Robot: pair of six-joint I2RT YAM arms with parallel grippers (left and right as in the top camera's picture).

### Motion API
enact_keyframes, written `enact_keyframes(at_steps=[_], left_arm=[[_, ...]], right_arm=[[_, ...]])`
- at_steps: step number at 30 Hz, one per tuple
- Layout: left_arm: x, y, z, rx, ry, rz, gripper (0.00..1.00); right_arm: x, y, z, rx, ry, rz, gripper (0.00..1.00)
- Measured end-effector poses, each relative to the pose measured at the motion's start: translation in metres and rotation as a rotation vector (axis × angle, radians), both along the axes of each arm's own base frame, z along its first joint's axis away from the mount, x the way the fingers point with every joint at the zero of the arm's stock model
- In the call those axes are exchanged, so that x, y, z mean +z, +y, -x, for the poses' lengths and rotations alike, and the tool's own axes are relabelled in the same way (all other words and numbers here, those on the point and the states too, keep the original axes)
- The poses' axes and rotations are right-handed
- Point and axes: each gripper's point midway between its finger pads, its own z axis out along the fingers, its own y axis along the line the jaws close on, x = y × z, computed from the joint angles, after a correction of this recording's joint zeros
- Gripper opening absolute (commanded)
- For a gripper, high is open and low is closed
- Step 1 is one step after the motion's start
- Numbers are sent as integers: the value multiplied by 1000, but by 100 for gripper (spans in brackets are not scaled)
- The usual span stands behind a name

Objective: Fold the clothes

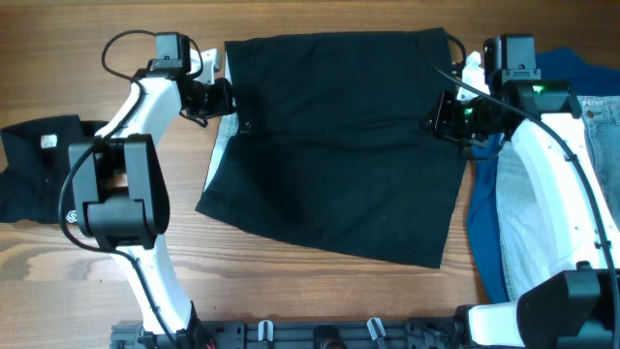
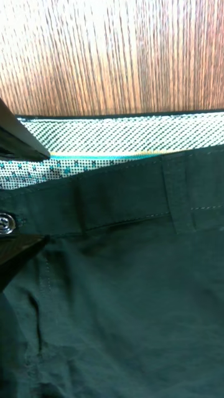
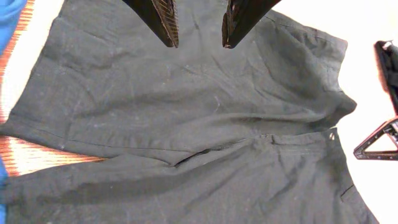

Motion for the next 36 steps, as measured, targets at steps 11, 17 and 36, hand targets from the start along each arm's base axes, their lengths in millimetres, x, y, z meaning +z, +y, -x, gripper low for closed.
enact_keyframes(at_steps=[11,17,36], left_arm=[[-16,-21,5,-46,28,2,4],[2,-17,-8,-38,-13,2,4],[12,79,-19,197,-22,-351,10]], right_arm=[[0,-1,0,-2,0,5,29],[0,-1,0,-2,0,5,28],[-6,-5,2,-14,12,31,41]])
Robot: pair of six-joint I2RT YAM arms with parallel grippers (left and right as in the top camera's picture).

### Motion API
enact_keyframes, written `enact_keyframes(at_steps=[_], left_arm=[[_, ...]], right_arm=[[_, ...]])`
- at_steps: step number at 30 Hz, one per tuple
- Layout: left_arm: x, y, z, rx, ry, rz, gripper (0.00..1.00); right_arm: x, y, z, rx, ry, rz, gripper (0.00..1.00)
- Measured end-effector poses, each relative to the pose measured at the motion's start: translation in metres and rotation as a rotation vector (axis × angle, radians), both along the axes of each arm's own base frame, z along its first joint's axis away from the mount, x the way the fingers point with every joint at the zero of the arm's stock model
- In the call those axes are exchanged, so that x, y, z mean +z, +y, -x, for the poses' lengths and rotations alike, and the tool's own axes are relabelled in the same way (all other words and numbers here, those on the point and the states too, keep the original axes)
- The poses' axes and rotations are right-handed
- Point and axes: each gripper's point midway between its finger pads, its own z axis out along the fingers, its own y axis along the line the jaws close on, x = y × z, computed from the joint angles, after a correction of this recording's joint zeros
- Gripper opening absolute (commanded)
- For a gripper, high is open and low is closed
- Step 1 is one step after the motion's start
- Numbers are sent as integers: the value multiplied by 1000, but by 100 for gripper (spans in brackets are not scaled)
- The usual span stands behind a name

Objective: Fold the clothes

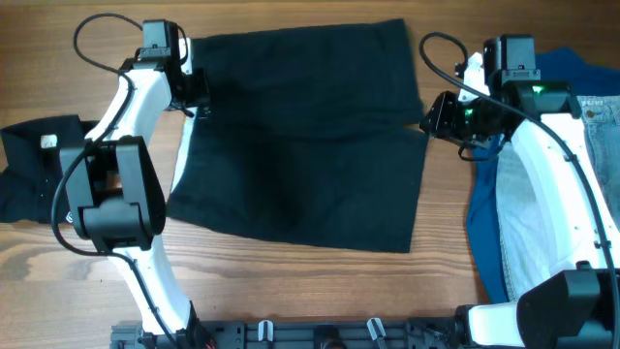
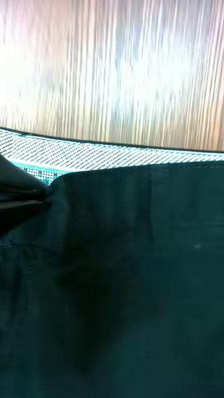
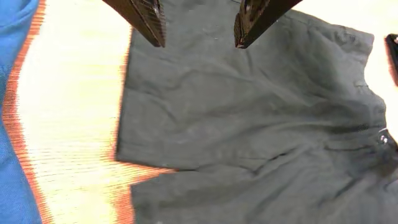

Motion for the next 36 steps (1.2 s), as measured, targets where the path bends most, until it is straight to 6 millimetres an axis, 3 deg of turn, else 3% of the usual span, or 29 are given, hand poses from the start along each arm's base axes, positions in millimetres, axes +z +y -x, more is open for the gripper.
enact_keyframes(at_steps=[1,3,6,8,10,11,12,13,14,17,18,22,25,28,29,36], left_arm=[[-1,8,1,23,7,-38,21],[-2,14,5,50,23,-68,22],[-6,30,19,137,79,-94,26],[-6,42,30,194,116,-89,29],[7,55,41,249,129,-76,40],[18,58,47,268,131,-67,52],[47,60,63,288,128,-49,53],[57,59,65,285,117,-46,53],[71,56,81,288,148,-36,52],[100,49,122,291,217,-26,45],[103,48,137,298,266,-24,44],[101,55,167,344,376,-8,42],[96,70,180,400,418,7,41],[85,83,194,451,461,24,40],[81,83,199,458,480,33,40],[43,71,225,460,576,78,45]], right_arm=[[-5,0,3,-1,14,2,40],[-23,-1,10,-2,46,5,40],[-68,-2,40,-2,179,11,41],[-79,-3,50,-2,216,13,40],[-84,-2,54,-1,233,12,41],[-85,-1,56,1,238,4,43],[-89,3,63,13,260,-17,43],[-91,5,68,24,275,-30,43],[-96,8,77,35,303,-46,44],[-122,22,125,83,447,-65,42],[-130,26,139,94,487,-64,42],[-163,39,188,91,601,-62,43],[-169,47,193,58,609,-110,43],[-170,59,176,24,545,-181,11],[-171,59,174,22,533,-179,5],[-164,43,168,-4,500,-75,4]])
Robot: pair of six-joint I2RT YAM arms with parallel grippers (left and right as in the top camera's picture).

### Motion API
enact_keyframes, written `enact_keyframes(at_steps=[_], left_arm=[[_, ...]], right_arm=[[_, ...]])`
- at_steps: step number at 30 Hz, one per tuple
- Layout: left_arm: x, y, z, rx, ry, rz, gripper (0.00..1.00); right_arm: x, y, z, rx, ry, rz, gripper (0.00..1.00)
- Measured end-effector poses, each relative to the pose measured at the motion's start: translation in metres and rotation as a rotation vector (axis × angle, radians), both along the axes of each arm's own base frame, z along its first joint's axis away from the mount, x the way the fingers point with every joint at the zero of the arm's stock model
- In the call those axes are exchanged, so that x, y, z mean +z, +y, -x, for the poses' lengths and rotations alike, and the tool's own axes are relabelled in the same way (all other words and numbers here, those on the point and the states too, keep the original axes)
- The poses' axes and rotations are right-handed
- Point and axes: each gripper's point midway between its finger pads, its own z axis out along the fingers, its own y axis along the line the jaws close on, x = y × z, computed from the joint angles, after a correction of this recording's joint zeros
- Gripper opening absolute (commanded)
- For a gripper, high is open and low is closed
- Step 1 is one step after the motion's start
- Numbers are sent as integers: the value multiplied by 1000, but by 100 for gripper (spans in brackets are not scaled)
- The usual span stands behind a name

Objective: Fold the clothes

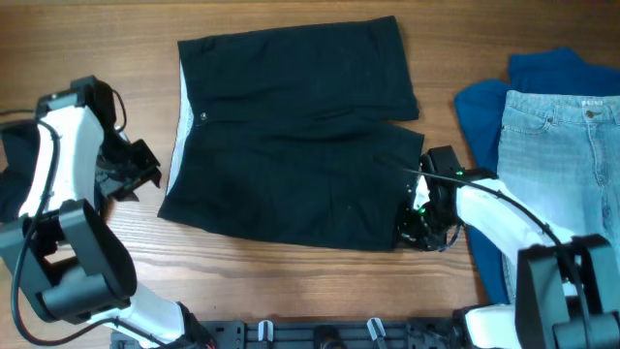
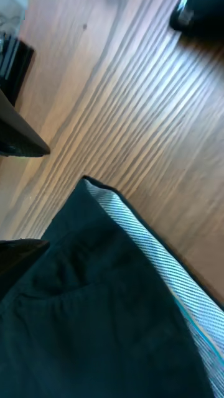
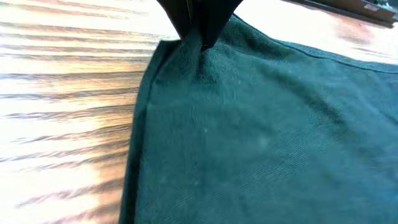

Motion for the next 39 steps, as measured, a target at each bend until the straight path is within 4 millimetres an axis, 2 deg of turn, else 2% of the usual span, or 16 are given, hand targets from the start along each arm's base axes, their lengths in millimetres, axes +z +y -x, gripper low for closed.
enact_keyframes(at_steps=[3,4,8,10,14,20,22,25,28,30,33,34,36,37,39], left_arm=[[-26,-14,3,8,-22,71,48],[-35,-20,9,13,-9,98,50],[-58,-31,23,17,5,138,54],[-69,-34,31,20,16,148,45],[-85,-40,46,30,34,163,4],[-83,-45,52,30,55,184,4],[-74,-45,53,32,71,188,4],[-47,-42,43,28,23,175,4],[8,-38,21,13,-169,133,4],[40,-38,17,3,-284,109,4],[87,-44,36,-12,-435,67,4],[97,-46,42,-15,-474,57,4],[111,-50,54,-19,-522,43,4],[121,-52,63,-22,-559,31,4],[135,-56,74,-29,-625,10,4]], right_arm=[[7,-2,-5,1,-43,12,4],[8,-3,-6,1,-50,14,4],[8,-4,-6,2,-52,20,4],[8,-4,-6,2,-51,21,4],[8,-4,-5,2,-49,21,4],[12,-5,-6,2,-47,27,4],[26,-7,-9,3,-70,39,4],[60,-9,-18,6,-143,54,4],[113,-8,-32,2,-287,41,4],[144,-9,-31,-1,-344,35,4],[190,-16,-25,-20,-422,57,4],[199,-18,-24,-22,-441,63,4],[222,-20,-22,-30,-473,69,4],[243,-21,-27,-37,-532,67,4],[268,-22,-30,-53,-610,59,4]])
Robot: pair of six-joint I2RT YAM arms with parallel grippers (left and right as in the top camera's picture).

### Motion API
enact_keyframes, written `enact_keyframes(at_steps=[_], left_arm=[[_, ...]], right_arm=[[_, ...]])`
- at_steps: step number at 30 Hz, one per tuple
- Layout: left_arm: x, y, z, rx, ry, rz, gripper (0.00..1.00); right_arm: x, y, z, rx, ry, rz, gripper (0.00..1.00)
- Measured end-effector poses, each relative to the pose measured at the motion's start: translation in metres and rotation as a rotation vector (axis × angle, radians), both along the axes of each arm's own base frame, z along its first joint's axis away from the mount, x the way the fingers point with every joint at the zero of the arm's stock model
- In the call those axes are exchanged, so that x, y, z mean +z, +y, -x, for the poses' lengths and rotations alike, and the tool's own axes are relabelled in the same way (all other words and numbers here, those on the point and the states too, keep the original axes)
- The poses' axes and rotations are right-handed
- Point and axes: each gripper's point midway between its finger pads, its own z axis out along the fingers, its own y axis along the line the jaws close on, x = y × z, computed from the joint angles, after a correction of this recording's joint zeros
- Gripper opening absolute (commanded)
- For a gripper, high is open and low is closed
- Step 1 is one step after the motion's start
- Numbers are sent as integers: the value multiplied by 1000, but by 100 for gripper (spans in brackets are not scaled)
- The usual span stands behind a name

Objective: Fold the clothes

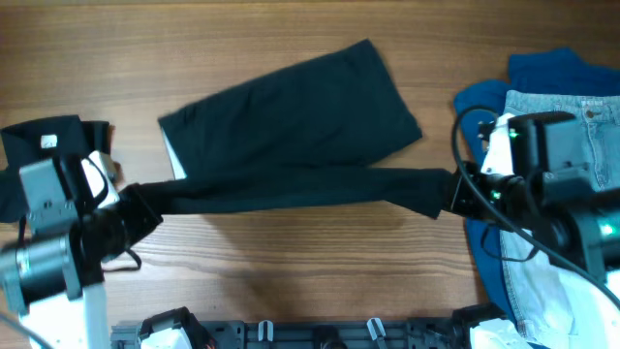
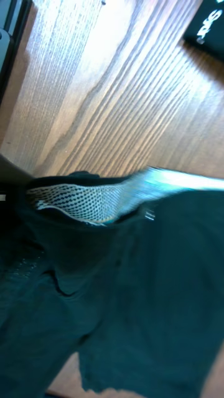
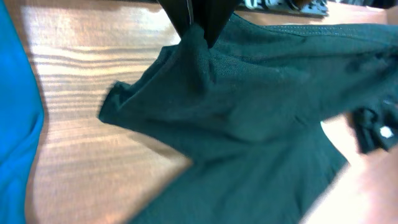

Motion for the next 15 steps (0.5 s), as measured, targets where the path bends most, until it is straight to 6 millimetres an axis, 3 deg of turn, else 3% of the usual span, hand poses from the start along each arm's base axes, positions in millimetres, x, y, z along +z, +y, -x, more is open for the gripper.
enact_keyframes(at_steps=[2,5,9,13,15], left_arm=[[7,-1,4,0,-36,-11,4],[7,2,-8,-1,-53,-14,4],[-3,14,-51,1,-68,-11,4],[-24,25,-97,0,-72,-2,4],[-38,31,-119,0,-74,1,4]], right_arm=[[7,-2,-5,-21,-33,4,4],[5,-4,-28,-42,-63,30,4],[-8,9,-103,-40,-137,35,4],[-43,25,-175,-27,-177,37,4],[-56,29,-194,-24,-189,37,4]])
